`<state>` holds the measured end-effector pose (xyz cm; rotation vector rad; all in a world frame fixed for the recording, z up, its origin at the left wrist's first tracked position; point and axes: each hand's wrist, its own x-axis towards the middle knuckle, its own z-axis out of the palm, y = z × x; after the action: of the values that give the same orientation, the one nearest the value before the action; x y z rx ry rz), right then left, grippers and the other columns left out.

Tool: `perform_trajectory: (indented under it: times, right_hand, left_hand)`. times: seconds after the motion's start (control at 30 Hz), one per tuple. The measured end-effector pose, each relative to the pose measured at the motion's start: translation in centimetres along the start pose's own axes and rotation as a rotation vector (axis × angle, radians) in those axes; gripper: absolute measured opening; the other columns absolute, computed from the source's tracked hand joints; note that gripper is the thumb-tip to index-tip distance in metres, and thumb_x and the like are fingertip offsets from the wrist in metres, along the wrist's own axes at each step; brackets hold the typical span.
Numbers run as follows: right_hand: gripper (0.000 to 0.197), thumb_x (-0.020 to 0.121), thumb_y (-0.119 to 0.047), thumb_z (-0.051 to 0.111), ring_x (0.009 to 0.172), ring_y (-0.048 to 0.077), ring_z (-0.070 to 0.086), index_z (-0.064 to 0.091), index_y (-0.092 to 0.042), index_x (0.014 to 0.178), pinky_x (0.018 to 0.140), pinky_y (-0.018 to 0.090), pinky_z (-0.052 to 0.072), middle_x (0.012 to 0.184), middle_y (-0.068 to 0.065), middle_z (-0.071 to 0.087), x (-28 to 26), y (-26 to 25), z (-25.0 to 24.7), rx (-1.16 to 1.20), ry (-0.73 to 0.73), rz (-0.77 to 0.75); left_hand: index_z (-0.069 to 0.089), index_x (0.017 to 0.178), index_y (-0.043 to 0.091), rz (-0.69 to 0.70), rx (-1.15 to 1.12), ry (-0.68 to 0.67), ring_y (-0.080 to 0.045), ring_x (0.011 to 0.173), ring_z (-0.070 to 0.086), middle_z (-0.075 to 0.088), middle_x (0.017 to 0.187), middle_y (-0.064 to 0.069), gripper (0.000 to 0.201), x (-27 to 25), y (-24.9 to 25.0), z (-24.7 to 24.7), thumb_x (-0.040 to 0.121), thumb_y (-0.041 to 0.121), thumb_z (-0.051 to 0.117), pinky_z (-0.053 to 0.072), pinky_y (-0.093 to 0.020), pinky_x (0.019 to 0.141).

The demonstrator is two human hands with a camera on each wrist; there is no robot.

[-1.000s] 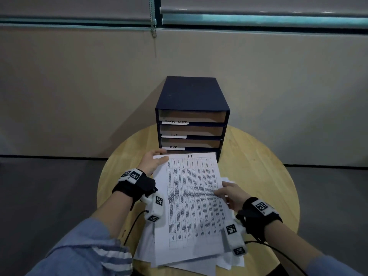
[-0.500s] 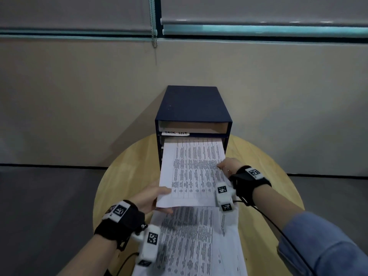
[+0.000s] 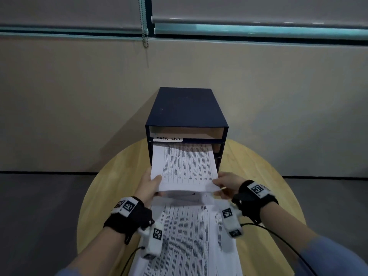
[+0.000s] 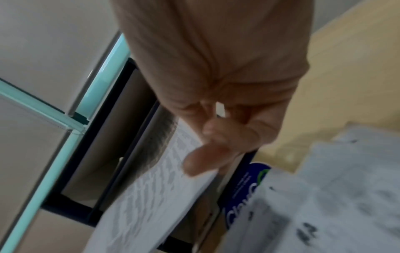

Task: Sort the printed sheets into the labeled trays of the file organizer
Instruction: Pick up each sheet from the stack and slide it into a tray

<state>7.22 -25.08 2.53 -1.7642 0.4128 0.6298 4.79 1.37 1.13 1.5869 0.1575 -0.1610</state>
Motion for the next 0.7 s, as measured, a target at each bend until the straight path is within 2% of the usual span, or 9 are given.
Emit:
perform_trajectory:
  times: [0.07,0.17,0.27,0.33,0.37,0.43,0.53,0.63,0.7]
  right_hand:
    - [0.022,0.097,-0.005,0.048,0.043,0.013,0.063,0.051,-0.008,0.118,0.038,0.018,0.046,0.099,0.015,0.061,1.3,-1.6,0.3,0.178,0.07,-0.032]
    - [0.027,0.096,0.001,0.047,0.063,0.022,0.068,0.05,-0.015,0.118,0.051,0.026,0.059,0.096,0.019,0.064,3.4,-4.3,0.7,0.578,0.113,-0.097]
    - [0.02,0.095,0.009,0.041,0.079,0.023,0.06,0.055,0.002,0.108,0.083,0.032,0.055,0.09,0.018,0.063,3.9,-6.6,1.6,0.76,0.039,-0.206]
    - [0.017,0.094,0.011,0.04,0.093,0.026,0.057,0.054,0.004,0.1,0.094,0.04,0.046,0.105,0.018,0.058,3.7,-7.1,2.1,0.73,0.02,-0.241]
    - [0.019,0.095,0.009,0.041,0.1,0.026,0.058,0.054,0.003,0.107,0.094,0.04,0.046,0.108,0.016,0.058,3.4,-7.0,2.3,0.691,-0.002,-0.243]
    - [0.026,0.098,0.001,0.042,0.107,0.026,0.059,0.052,-0.002,0.121,0.088,0.038,0.048,0.111,0.013,0.062,2.7,-5.9,2.6,0.577,-0.021,-0.216]
    - [0.018,0.098,-0.011,0.047,0.085,0.024,0.064,0.058,-0.004,0.11,0.071,0.032,0.052,0.094,0.01,0.067,1.4,-2.6,2.9,0.374,0.051,-0.106]
    - [0.014,0.096,-0.011,0.05,0.068,0.022,0.06,0.059,-0.004,0.087,0.057,0.03,0.053,0.081,0.011,0.062,0.6,1.6,3.2,0.181,0.153,0.058]
    - [0.016,0.096,-0.01,0.046,0.079,0.025,0.063,0.059,-0.007,0.088,0.077,0.034,0.055,0.091,0.012,0.063,0.0,3.8,3.9,-0.037,0.198,0.095]
  left_hand:
    - [0.044,0.118,0.019,-0.015,-0.111,0.06,-0.018,0.079,0.061,0.062,0.113,-0.006,0.022,1.6,1.4,0.4,0.098,0.009,0.045,0.055,-0.028,0.065]
    - [0.048,0.106,0.004,-0.047,-0.413,0.078,-0.025,0.102,0.061,0.056,0.121,-0.015,0.012,4.3,3.9,0.9,0.095,-0.001,0.048,0.046,-0.038,0.103]
    - [0.036,0.136,-0.004,-0.06,-0.519,0.11,-0.023,0.11,0.054,0.05,0.125,-0.017,0.039,6.6,5.6,1.1,0.098,-0.002,0.041,0.03,-0.041,0.116]
    - [0.019,0.147,-0.003,-0.061,-0.386,0.088,-0.027,0.125,0.049,0.047,0.137,-0.02,0.052,7.0,5.8,1.4,0.1,0.005,0.04,0.028,-0.043,0.116]
    - [0.025,0.146,-0.003,-0.049,-0.268,0.073,-0.027,0.129,0.047,0.047,0.14,-0.019,0.05,6.8,5.7,1.4,0.1,0.009,0.041,0.034,-0.043,0.112]
    - [0.047,0.134,0.002,-0.016,-0.018,0.046,-0.024,0.11,0.06,0.059,0.124,-0.013,0.036,5.8,4.8,1.4,0.1,0.013,0.045,0.05,-0.035,0.091]
    - [0.062,0.113,0.004,-0.026,0.251,0.093,-0.02,0.079,0.065,0.068,0.099,-0.01,0.022,4.2,1.4,0.9,0.098,0.011,0.049,0.056,-0.03,0.07]
    - [0.063,0.112,0.011,-0.156,0.569,0.147,-0.025,0.095,0.064,0.067,0.11,-0.009,0.023,2.9,-2.5,0.0,0.092,0.013,0.054,0.055,-0.036,0.086]
    - [0.054,0.122,0.008,-0.276,0.679,0.086,-0.03,0.108,0.058,0.059,0.124,-0.013,0.031,1.9,-4.1,-0.1,0.091,0.013,0.052,0.049,-0.033,0.09]
